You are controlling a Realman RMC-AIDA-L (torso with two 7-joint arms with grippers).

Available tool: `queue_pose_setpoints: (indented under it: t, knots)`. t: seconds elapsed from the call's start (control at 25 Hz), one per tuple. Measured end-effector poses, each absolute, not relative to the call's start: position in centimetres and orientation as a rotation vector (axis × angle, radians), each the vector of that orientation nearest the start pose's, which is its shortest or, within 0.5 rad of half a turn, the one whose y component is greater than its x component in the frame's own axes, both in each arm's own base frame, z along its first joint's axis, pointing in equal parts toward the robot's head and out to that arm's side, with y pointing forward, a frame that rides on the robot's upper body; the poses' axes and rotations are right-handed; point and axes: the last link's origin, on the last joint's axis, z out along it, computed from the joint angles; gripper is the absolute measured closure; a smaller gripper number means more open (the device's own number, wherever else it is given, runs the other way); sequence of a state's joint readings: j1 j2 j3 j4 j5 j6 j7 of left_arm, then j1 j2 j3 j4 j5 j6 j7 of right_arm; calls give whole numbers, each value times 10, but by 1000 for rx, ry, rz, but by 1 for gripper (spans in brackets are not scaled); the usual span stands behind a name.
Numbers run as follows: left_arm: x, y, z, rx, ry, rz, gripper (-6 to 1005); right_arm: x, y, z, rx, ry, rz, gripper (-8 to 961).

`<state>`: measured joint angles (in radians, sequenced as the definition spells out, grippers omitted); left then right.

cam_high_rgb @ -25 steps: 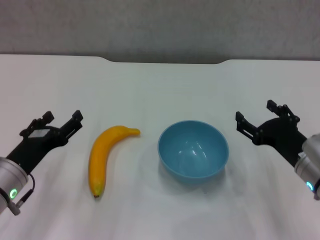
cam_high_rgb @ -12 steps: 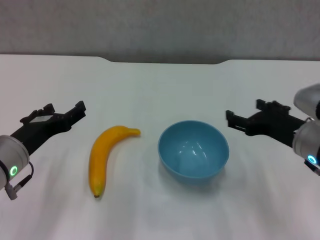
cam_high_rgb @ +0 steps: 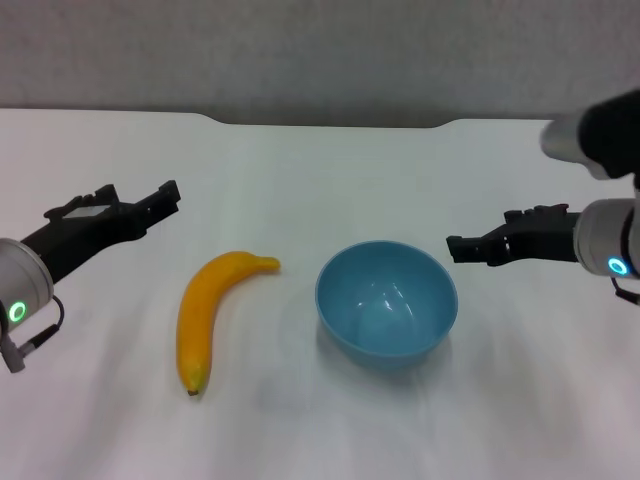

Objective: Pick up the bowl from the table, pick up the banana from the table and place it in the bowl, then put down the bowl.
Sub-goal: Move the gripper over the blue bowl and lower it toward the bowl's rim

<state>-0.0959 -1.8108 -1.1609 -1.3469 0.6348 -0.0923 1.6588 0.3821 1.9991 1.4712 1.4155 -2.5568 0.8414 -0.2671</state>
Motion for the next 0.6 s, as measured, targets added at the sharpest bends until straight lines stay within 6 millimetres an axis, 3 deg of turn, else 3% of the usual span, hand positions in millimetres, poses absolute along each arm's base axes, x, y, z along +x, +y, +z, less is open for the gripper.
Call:
queue_pose_setpoints:
  t: [0.48,0.6]
  knots:
    - [-240,360,40,-2017,-1072,-691,106,184,384,0,-2206,877,-2,51]
    - [-241,366,46,-2076,-1089,-625,106,181,384,0,-2209,871,1,51]
